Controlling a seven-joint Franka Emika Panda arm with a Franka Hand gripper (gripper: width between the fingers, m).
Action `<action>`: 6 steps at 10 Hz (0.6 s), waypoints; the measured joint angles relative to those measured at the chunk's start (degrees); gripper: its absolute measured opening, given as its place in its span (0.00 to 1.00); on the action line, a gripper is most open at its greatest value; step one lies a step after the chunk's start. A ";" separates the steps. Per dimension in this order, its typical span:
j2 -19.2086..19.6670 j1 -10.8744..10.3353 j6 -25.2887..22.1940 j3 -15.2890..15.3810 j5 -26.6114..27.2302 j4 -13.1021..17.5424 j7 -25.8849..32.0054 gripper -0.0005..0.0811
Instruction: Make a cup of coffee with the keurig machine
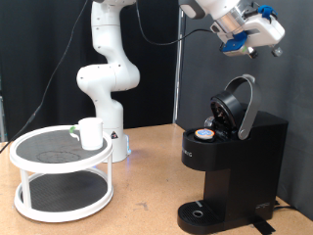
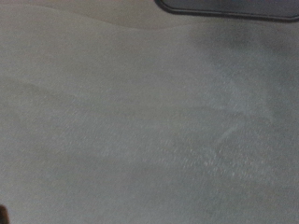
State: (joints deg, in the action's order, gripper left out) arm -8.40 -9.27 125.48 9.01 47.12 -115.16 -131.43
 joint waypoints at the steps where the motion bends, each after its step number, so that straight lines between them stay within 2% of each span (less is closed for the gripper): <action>1: 0.41 0.00 0.01 0.27 -0.66 -0.10 -0.29 0.91; 3: 1.33 0.00 0.01 0.64 -1.33 -0.35 -0.54 0.91; 6: 1.40 0.11 0.22 0.63 -1.66 -1.04 -0.54 0.41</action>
State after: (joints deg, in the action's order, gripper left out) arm -7.00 -9.15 125.70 9.64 45.46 -116.21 -131.97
